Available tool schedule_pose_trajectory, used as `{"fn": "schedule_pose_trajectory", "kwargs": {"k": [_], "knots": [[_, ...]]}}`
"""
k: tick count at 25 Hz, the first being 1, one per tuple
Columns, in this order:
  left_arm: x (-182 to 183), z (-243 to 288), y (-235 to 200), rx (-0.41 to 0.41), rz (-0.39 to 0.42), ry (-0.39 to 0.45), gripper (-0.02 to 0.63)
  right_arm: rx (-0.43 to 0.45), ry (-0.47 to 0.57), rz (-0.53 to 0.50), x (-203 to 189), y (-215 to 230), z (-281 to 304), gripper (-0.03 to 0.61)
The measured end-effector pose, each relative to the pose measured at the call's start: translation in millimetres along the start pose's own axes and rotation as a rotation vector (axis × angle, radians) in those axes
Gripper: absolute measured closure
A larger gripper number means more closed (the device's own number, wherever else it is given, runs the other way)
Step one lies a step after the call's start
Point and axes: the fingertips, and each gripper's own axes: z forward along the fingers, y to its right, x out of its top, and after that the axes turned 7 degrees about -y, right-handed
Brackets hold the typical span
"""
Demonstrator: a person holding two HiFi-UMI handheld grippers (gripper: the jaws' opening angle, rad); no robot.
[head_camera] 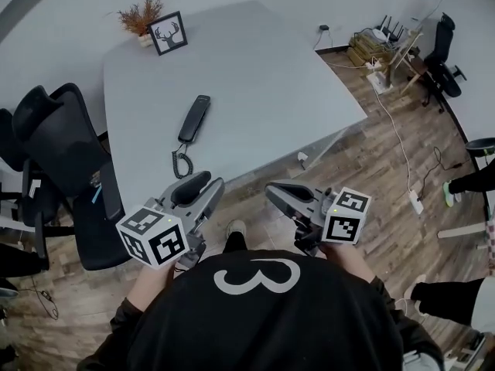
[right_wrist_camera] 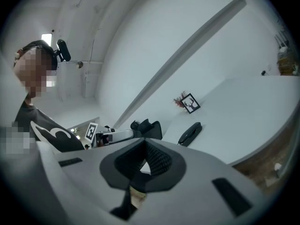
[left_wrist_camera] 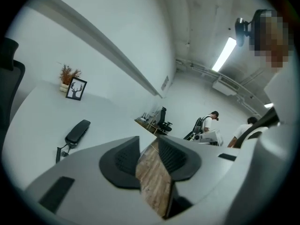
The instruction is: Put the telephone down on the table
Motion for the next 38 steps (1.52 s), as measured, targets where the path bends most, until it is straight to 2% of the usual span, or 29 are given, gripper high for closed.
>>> {"fn": "schedule_pose_trajectory", "kwargs": {"k": [1,2,3,7,11,14,18,22,27,38], "knots": [[-4,-5,13,-0.016,0.016,0.000,0.538,0.008,0.000,-0.003,-5,-8,-4,0.571],[-9,-9,26,-0.033,0.031,-0.003,0.588,0.016,-0.001,-0.007,-10,-16,-8,0.571],[-15,-11,37,-0.049,0.044,-0.013,0.600,0.026,-0.002,-0.013,-14,-24,-11,0.571],[-41,-16,66,-0.063,0.070,-0.068,0.601,0.056,0.000,-0.049,-25,-51,-25,0.571],[-53,-23,86,-0.084,0.041,-0.051,0.601,0.063,0.026,-0.062,-35,-70,-42,0.571],[-59,-25,97,-0.068,0.062,-0.046,0.601,0.055,0.047,-0.038,-42,-77,-51,0.571],[-66,-29,107,-0.078,0.060,-0.040,0.601,0.047,0.051,-0.060,-47,-86,-57,0.571],[-66,-35,110,-0.086,0.042,-0.028,0.601,0.078,0.053,-0.057,-45,-98,-55,0.571],[-68,-42,113,-0.088,0.038,-0.018,0.601,0.075,0.042,-0.070,-50,-102,-54,0.571],[-79,-42,105,-0.091,-0.011,-0.041,0.601,0.082,0.024,-0.026,-61,-98,-45,0.571]]}}
